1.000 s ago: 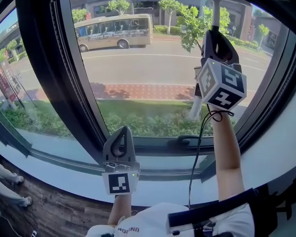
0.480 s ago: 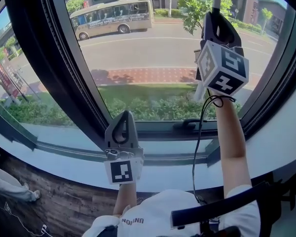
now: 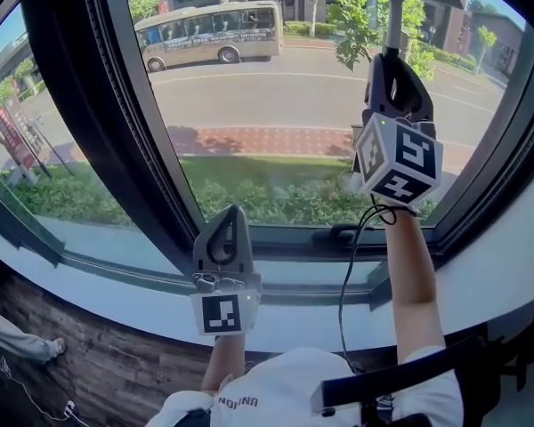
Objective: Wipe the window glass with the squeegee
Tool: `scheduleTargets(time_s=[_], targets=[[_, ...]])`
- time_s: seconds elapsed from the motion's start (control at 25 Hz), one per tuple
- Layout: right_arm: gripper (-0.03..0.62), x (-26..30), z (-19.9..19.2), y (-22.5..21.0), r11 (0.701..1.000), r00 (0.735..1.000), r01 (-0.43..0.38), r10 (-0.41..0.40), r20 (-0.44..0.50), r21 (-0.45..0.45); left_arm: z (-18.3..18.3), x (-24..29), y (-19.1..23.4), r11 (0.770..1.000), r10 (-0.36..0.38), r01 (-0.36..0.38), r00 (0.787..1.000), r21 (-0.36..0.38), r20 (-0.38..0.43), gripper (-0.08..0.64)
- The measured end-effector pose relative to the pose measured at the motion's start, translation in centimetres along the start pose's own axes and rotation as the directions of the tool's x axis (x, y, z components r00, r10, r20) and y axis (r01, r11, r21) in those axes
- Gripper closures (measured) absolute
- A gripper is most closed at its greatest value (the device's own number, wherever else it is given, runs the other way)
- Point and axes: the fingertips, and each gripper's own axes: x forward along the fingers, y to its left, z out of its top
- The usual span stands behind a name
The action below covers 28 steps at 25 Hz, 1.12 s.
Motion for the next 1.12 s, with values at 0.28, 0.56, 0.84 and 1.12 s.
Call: scheduleTargets(time_s=[0.28, 0.56, 0.84, 1.12], targets=[[0.495, -1.2, -1.6, 0.3, 1.000, 1.000, 0.003, -0.003, -0.013, 0.005, -0.1, -0.1, 0.1, 1.000, 0.009, -0.009, 1.000, 0.001, 0.001, 0.565], [0.495, -3.3, -2.9, 0.8, 1.000, 1.000, 0.008, -0.007, -0.022, 0.029, 0.0, -0.3, -0.2, 1.000, 0.002, -0.002, 1.000, 0.002, -0.001, 0.565], [0.495, -5.4, -5.2, 0.9, 0.999, 0.998, 0.012, -0.009, -0.058, 0.042, -0.1, -0.5, -0.7, 1.000, -0.010, 0.010, 1.000, 0.013, -0.012, 0.565], [0.495, -7.3, -7.1, 1.5, 0.999, 0.995, 0.019, -0.015, -0.096, 0.050, -0.1, -0.8, -1.0, 1.000, -0.019, 0.019, 1.000, 0.022, -0.021, 0.565]])
